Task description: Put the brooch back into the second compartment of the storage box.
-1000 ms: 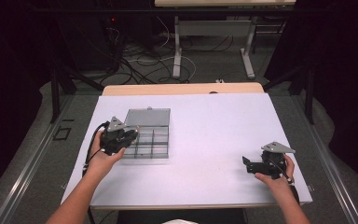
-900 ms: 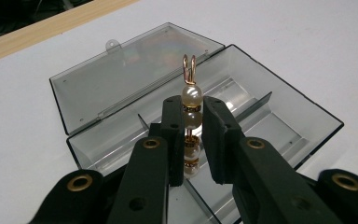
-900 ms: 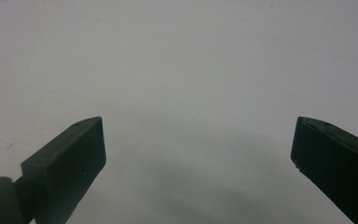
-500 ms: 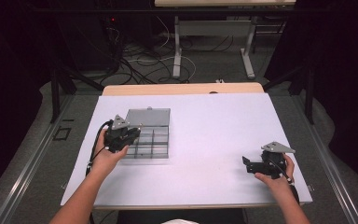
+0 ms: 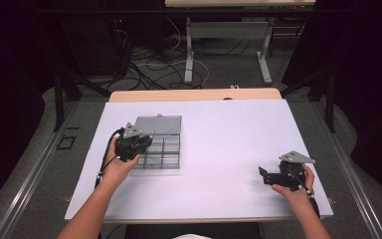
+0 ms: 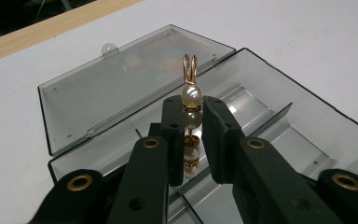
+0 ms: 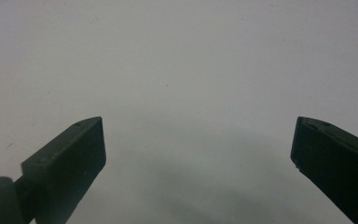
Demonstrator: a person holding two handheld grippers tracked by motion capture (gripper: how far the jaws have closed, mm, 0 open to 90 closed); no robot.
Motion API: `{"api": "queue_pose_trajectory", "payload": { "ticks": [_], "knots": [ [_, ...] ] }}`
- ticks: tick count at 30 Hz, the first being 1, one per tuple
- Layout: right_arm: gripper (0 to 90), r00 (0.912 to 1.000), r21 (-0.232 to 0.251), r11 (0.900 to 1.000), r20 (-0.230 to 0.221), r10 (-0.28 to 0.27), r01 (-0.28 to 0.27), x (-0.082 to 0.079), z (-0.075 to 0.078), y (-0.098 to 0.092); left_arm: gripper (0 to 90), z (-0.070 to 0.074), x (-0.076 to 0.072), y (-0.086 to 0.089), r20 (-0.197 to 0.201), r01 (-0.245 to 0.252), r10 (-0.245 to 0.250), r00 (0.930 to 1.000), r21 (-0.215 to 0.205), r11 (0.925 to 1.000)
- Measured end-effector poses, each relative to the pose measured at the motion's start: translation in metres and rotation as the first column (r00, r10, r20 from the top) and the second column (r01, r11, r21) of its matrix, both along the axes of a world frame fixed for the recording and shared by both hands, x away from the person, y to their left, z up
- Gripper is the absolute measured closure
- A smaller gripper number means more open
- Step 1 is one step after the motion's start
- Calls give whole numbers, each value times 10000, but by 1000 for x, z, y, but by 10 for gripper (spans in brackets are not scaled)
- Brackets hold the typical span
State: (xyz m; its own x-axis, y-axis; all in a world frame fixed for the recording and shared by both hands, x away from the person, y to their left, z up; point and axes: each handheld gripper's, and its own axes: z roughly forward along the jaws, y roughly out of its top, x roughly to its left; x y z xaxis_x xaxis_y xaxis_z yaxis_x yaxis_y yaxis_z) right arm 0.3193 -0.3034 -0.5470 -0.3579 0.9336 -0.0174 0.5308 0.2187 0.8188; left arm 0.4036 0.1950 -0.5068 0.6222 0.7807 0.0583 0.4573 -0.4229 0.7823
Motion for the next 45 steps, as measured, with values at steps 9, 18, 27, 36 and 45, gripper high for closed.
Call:
{"api": "queue_pose_trajectory", "payload": {
  "ticks": [9, 18, 27, 36, 45],
  "knots": [
    [26, 10000, -10, 10000, -37, -16, 16, 0, 0, 0, 800, -6, 3, -2, 69, -16, 16, 10000, 46, 10000],
    [26, 10000, -1, 10000, -30, 3, -3, 0, 0, 0, 799, -10, 5, -5, 18, 44, -45, 10000, 289, 9996],
    [26, 10000, 2, 10000, -41, 1, -1, 0, 0, 0, 799, -14, 6, -7, -61, 32, -29, 10000, 511, 9987],
    [26, 10000, 8, 10000, -42, 6, -6, 0, 0, 0, 797, -17, 9, -7, -185, -39, 49, 9998, 547, 9985],
    [26, 10000, -8, 10000, -36, 21, -22, 0, 0, 0, 706, -14, 9, -3, -362, -307, 314, 9989, 205, 9993]
  ]
}}
